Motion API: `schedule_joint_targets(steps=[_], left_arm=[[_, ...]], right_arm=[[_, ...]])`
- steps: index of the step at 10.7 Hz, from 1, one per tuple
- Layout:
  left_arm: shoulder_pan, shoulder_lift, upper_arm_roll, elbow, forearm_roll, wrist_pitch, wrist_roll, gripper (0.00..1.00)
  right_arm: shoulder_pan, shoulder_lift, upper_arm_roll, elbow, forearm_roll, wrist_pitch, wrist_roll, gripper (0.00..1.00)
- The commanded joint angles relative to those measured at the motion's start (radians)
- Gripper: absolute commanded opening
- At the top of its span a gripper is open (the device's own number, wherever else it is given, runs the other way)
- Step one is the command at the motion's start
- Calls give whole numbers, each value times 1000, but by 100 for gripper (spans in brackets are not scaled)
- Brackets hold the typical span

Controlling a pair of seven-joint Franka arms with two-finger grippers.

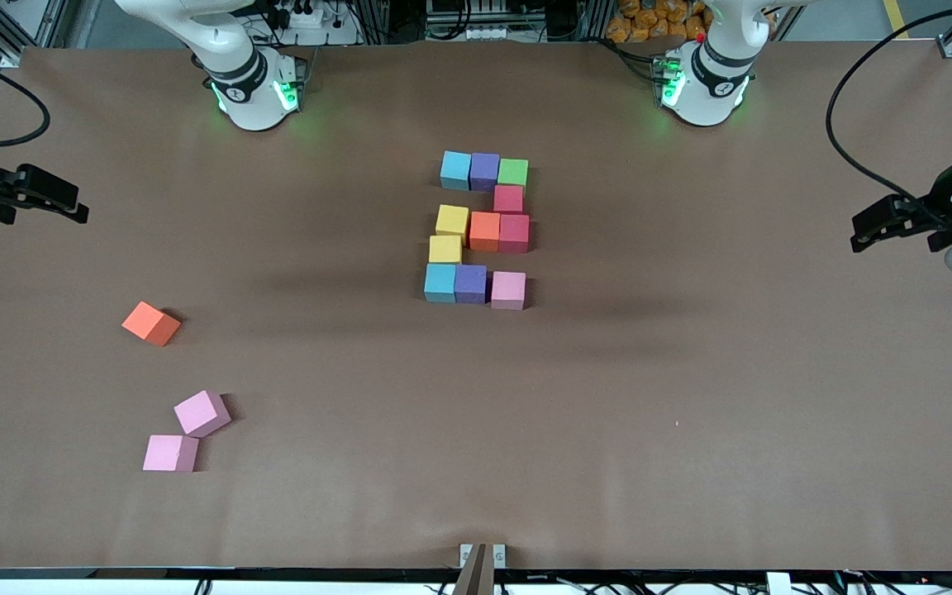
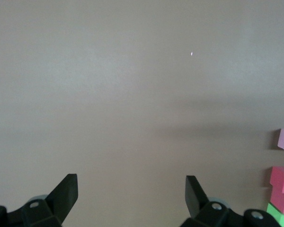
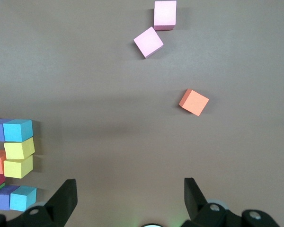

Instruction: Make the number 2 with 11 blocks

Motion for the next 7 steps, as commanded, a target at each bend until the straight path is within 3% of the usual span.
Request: schedule_joint_targets(steps=[1,5,7], left_arm=[[-38,-54,65,-3,-75,-44,-4,100],[-150,-65,79,0,-66,-74,-10,100],[-164,-74,81,3,-28,-73,-9,100]], right_arm=[[-10,-37,10,-34,-12,-2,27,100],[-10,-129,10,-166,-15,75,27,100],[-10,-123,10,-160,-17,73,27,100]])
